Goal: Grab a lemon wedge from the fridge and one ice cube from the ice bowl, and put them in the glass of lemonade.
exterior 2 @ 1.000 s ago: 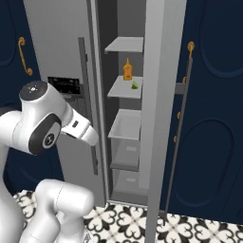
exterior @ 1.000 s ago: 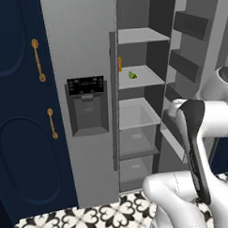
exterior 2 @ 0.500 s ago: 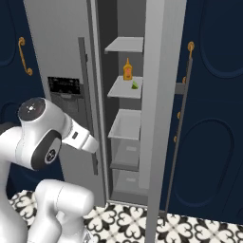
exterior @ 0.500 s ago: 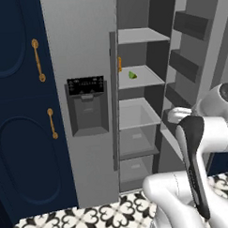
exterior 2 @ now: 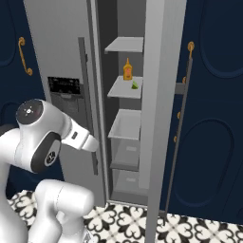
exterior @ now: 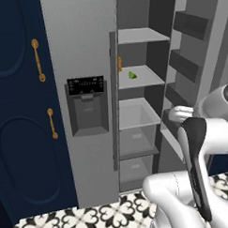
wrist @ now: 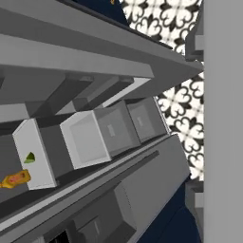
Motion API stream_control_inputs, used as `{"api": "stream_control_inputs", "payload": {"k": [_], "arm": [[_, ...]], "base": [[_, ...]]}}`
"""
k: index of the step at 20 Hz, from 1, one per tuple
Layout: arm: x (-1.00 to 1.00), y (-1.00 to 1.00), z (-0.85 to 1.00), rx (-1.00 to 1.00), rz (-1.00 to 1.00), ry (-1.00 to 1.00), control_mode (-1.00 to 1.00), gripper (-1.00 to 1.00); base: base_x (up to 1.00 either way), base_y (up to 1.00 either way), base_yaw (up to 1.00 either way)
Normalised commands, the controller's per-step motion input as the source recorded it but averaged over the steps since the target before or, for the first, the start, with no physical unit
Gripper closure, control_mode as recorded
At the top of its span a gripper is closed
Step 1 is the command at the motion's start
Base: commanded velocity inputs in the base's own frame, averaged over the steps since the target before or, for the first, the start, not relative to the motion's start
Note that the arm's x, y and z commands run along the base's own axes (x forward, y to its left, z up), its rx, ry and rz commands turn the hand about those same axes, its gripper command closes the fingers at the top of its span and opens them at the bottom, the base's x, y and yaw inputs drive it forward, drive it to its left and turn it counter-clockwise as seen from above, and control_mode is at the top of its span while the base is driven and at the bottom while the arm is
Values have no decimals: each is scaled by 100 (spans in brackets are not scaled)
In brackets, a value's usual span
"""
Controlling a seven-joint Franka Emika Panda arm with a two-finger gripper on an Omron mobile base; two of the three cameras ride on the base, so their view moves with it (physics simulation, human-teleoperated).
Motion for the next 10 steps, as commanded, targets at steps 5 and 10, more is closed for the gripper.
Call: {"api": "stream_control_inputs", "payload": {"k": [5,10], "arm": [[-4,0,20,0,0,-13,-100,-100],[0,0,0,0,0,0,-100,-100]], "base": [[0,0,0],[0,0,0]]}}
